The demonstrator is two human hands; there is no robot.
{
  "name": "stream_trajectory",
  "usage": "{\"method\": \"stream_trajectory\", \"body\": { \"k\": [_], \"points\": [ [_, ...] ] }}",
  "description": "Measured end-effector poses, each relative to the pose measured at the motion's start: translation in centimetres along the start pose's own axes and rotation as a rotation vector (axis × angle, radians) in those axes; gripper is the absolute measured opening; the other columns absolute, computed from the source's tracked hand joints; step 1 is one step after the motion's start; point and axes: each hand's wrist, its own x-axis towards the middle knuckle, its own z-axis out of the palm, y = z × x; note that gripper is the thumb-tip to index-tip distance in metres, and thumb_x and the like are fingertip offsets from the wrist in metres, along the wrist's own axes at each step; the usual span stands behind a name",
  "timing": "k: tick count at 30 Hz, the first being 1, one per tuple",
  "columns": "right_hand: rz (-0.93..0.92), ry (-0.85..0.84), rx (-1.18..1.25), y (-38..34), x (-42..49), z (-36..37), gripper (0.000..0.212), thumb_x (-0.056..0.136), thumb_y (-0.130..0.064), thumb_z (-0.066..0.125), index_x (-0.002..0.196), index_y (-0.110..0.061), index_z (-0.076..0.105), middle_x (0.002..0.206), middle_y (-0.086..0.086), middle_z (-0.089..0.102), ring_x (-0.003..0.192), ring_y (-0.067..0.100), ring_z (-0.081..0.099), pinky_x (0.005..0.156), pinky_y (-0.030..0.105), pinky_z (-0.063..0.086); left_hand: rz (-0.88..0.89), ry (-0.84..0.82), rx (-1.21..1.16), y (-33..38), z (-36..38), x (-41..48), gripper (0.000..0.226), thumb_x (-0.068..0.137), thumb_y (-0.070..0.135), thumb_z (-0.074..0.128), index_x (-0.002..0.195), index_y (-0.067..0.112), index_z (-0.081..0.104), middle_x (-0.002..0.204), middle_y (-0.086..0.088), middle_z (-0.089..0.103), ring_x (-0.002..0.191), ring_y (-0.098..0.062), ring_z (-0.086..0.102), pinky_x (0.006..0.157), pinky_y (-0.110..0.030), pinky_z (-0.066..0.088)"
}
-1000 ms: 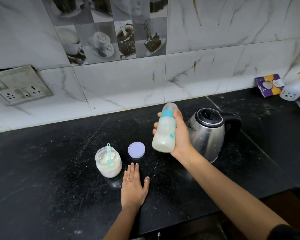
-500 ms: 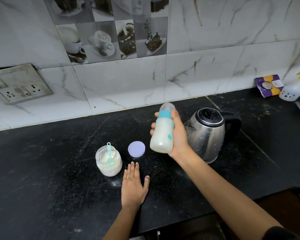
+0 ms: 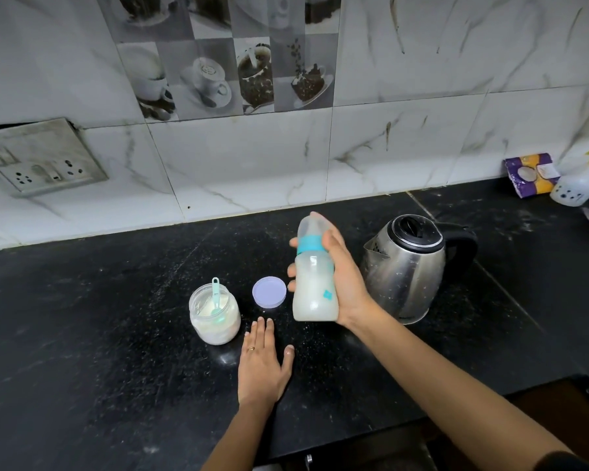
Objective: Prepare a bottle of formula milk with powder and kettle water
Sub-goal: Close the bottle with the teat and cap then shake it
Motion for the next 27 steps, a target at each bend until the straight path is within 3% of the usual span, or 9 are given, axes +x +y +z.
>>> {"method": "stream_trajectory", "body": {
  "k": [4,9,13,17,20,22,26,27],
  "points": [
    [0.034,0.080,0.182,-1.3,1.3,0.5,0.077,0.083,-0.048,0.058,0.141,-0.006,0.032,0.088,0.010,0.054,0.058,0.022,0.060,0.053,0.030,0.052,0.002,-0.004,0.005,0.1,0.0,0.0,0.084,0.083,0.060,0.007,0.151,0.011,0.018,0.159,-0.008,0.014,0.147,-0.018,0.006,0.117,-0.028,-0.005],
    [-0.012,-0.155,-0.078,0.1,-0.6,0.3,0.052,0.089,-0.040,0.049,0.137,-0.022,0.039,0.099,0.011,0.063,0.058,0.027,0.059,0.053,0.033,0.052,0.000,-0.010,0.021,0.1,-0.1,0.0,0.086,0.082,0.061,0.002,0.151,0.012,0.013,0.159,-0.006,0.010,0.147,-0.016,0.001,0.115,-0.026,-0.010],
    [-0.003,0.047,0.190,-1.0,1.0,0.9,0.063,0.093,-0.042,0.048,0.143,-0.009,0.028,0.093,0.010,0.057,0.057,0.023,0.060,0.053,0.032,0.052,0.000,-0.009,0.008,0.1,0.0,0.0,0.085,0.082,0.060,0.005,0.151,0.012,0.015,0.159,-0.007,0.012,0.147,-0.016,0.003,0.116,-0.026,-0.008],
    [0.003,-0.067,0.003,-0.5,-0.2,0.2,0.051,0.089,-0.041,0.052,0.133,-0.020,0.040,0.097,0.011,0.061,0.057,0.025,0.059,0.052,0.034,0.053,-0.002,-0.009,0.008,0.0,-0.1,0.0,0.085,0.082,0.060,0.004,0.151,0.012,0.015,0.159,-0.006,0.011,0.147,-0.015,0.002,0.116,-0.025,-0.009],
    [0.003,0.035,0.142,-1.4,1.1,0.1,0.071,0.085,-0.044,0.056,0.143,-0.010,0.030,0.093,0.012,0.057,0.058,0.024,0.061,0.052,0.033,0.053,0.000,-0.007,0.010,0.1,0.0,0.1,0.085,0.082,0.060,0.004,0.151,0.011,0.015,0.159,-0.007,0.012,0.147,-0.016,0.003,0.116,-0.026,-0.008],
    [-0.001,0.072,0.211,-1.7,1.6,-0.4,0.069,0.089,-0.044,0.053,0.144,-0.012,0.028,0.093,0.011,0.055,0.059,0.023,0.061,0.054,0.033,0.053,-0.001,-0.011,0.012,0.1,0.1,0.0,0.084,0.083,0.060,0.004,0.151,0.011,0.016,0.159,-0.007,0.012,0.147,-0.017,0.003,0.117,-0.027,-0.006],
    [0.020,-0.181,-0.060,-0.6,-0.6,-0.5,0.049,0.089,-0.038,0.050,0.136,-0.026,0.041,0.099,0.011,0.064,0.061,0.027,0.060,0.055,0.035,0.053,-0.005,-0.004,0.001,0.0,0.1,0.0,0.084,0.083,0.059,0.006,0.151,0.011,0.017,0.159,-0.007,0.014,0.147,-0.016,0.004,0.117,-0.027,-0.006],
    [0.008,-0.177,-0.043,-0.4,-0.6,-0.4,0.048,0.090,-0.037,0.050,0.136,-0.025,0.042,0.100,0.011,0.063,0.061,0.027,0.061,0.055,0.035,0.053,-0.003,-0.005,0.008,0.0,0.0,0.0,0.084,0.083,0.059,0.005,0.151,0.012,0.016,0.159,-0.007,0.013,0.147,-0.016,0.004,0.117,-0.027,-0.007]
  ]
}}
